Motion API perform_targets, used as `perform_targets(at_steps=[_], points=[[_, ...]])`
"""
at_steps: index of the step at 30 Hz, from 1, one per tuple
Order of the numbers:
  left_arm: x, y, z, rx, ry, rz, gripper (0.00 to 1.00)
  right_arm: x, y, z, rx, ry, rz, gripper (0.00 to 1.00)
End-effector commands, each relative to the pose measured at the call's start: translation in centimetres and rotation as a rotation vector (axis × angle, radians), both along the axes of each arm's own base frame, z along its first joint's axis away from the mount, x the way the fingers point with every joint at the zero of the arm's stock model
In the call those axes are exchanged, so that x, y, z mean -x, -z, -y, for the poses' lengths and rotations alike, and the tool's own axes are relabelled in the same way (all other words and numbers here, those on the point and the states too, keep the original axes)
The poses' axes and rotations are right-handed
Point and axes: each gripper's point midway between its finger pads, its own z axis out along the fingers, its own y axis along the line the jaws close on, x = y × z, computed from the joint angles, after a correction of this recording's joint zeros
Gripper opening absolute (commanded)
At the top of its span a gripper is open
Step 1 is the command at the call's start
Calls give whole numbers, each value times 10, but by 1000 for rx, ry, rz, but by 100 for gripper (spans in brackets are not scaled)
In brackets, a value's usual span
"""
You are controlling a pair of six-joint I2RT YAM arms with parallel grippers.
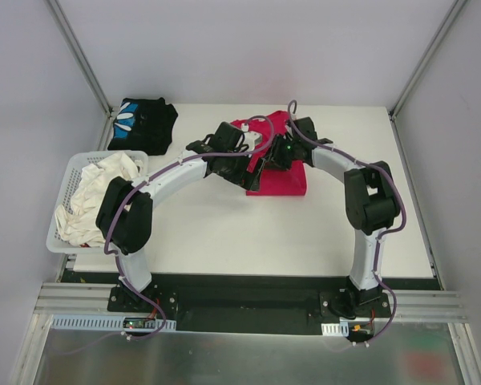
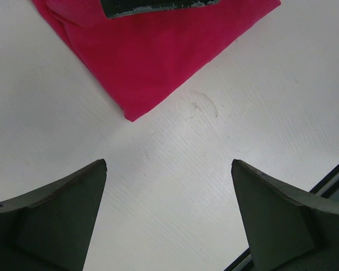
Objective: Fold and stack the t-shirts
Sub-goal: Fold the folded rectangular tshirt in 1/3 of the way
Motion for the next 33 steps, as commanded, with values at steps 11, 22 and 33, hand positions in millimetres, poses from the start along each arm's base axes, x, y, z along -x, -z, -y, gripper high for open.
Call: perform_targets(at_steps=[11, 22, 33], points=[[0, -26, 2, 26, 19, 78, 91, -21, -3, -7, -22, 6, 28, 37], [0, -20, 3, 21, 23, 65, 91, -30, 3, -12, -27, 2, 26, 27], [0, -17, 3, 17, 23, 56, 91, -42, -6, -13, -35, 3, 46, 1]])
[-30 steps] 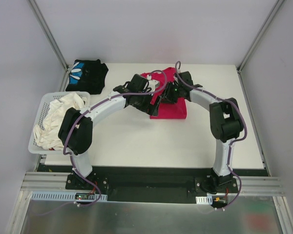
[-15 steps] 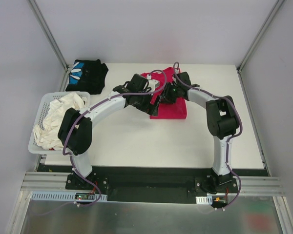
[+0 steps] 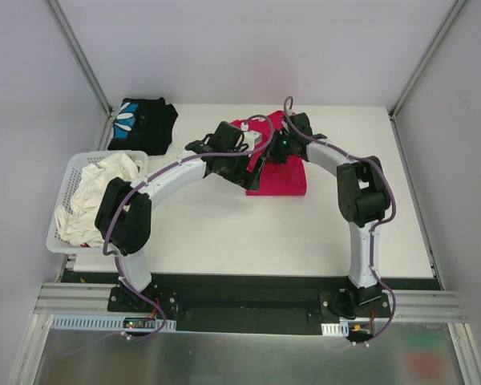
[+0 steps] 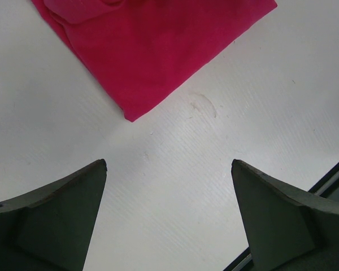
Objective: Fold and stack the t-shirts
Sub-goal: Fold the folded rectangular tshirt in 1/3 of the way
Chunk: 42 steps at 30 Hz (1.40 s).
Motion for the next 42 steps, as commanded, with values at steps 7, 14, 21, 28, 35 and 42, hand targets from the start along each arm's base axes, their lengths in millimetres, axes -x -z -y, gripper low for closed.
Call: perform_targets(at_steps=[7, 14, 21, 28, 35, 42], points=[[0, -11, 3, 8, 19, 46, 91, -30, -28, -4, -28, -6, 74, 1], [-2, -10, 4, 7, 20, 46, 91, -54, -33, -5, -37, 3, 87, 1], [-6, -6, 7, 4, 21, 40, 91, -71, -26, -7, -45, -2, 73, 3], [-10, -6, 11, 8, 29, 43, 91, -74, -5, -11, -49, -5, 30, 5], [-15, -9, 17, 21, 33, 47, 91, -75, 7, -13, -47, -16, 10, 31], [-14, -11, 16, 24, 26, 47, 91, -84, -41, 23, -43, 25, 93, 37]])
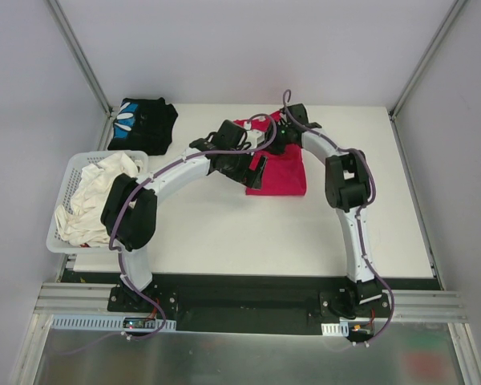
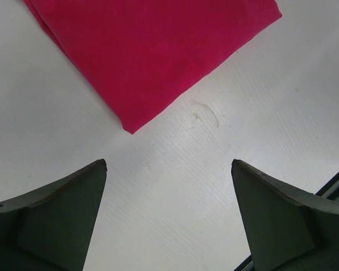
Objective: Fold and stack the t-shirts
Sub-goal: Fold the folded rectangular tshirt in 1/3 of the way
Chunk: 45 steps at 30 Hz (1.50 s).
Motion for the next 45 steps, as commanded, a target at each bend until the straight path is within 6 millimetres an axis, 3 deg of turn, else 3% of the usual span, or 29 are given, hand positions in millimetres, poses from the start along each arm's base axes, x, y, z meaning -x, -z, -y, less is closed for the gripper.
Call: perform_targets(at_steps=[1, 2, 4, 6, 7, 9, 11, 12, 14, 15, 18, 22, 25, 28, 35, 41, 45], points=[[-5, -17, 9, 30, 20, 54, 91, -16, -74, 41, -15, 45, 128, 38], [-4, -16, 8, 30, 18, 54, 91, -11, -74, 49, -6, 53, 123, 39], [-5, -14, 7, 26, 14, 60, 91, -12, -101, 69, -2, 81, 173, 40], [-5, -15, 6, 24, 13, 72, 91, -3, -103, 79, -5, 93, 171, 40], [-5, -15, 6, 26, 14, 76, 91, 2, -122, 86, -12, 103, 202, 40], [-5, -18, 6, 28, 21, 84, 91, 19, -114, 93, -11, 104, 180, 40], [-6, -22, 6, 32, 19, 101, 91, 35, -128, 98, -9, 105, 203, 40], [-7, -23, 5, 30, 19, 108, 91, 50, -108, 99, -7, 103, 165, 40], [-12, -28, 7, 32, 23, 137, 91, 66, -113, 98, -40, 115, 172, 40], [-16, -31, 7, 27, 36, 160, 91, 75, -99, 99, -46, 115, 157, 40], [-29, -41, 14, 28, 67, 215, 91, 89, -100, 98, -62, 113, 159, 40], [-43, -60, 29, 60, 125, 282, 91, 109, -75, 97, -79, 98, 104, 39], [-50, -62, 36, 71, 161, 315, 91, 112, -67, 94, -100, 82, 110, 39], [-53, -50, 42, 72, 175, 295, 91, 115, -54, 94, -106, 83, 81, 39], [-41, -28, 49, 107, 188, 191, 91, 114, -44, 91, -155, 116, 37, 38], [-28, -35, 49, 130, 183, 166, 90, 96, -36, 81, -204, 114, 11, 37], [-25, -40, 41, 115, 169, 184, 91, 89, -12, 78, -204, 121, -43, 37]])
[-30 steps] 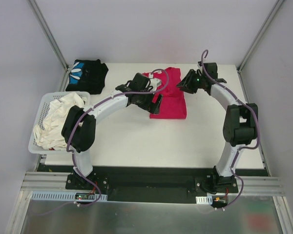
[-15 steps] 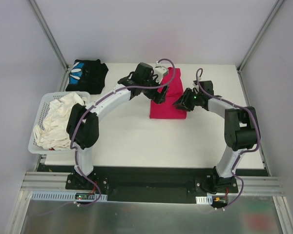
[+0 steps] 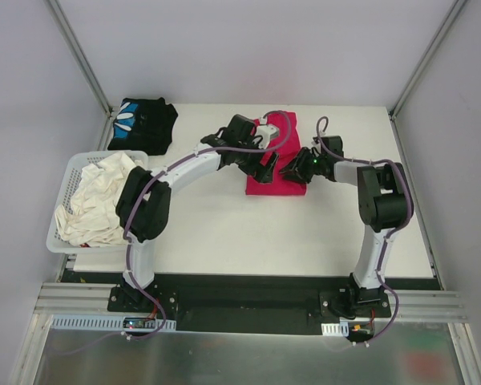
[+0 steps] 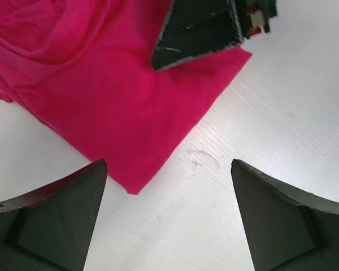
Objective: Fold and stack the t-shirts
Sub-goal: Fold the folded rectangular tshirt in 1/3 of the way
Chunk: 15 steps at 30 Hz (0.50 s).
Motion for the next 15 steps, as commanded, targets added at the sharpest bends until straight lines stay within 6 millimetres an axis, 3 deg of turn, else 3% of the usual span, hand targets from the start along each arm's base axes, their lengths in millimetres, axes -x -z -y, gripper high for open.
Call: perform_targets(at_steps=[1, 6, 8, 12, 15], points=[[12, -33, -2, 42, 7, 43, 91, -17, 0, -9, -49, -4, 10, 37], [15, -34, -7, 35, 2, 50, 91, -1, 22, -8, -57, 6, -78, 36], [17, -34, -10, 30, -1, 50, 91, 7, 22, -7, -51, 8, -90, 36], [16, -34, -15, 9, -8, 77, 91, 44, 39, 0, -12, 8, -169, 36], [15, -38, -20, -1, -14, 99, 91, 68, 38, 3, -5, 7, -190, 37]])
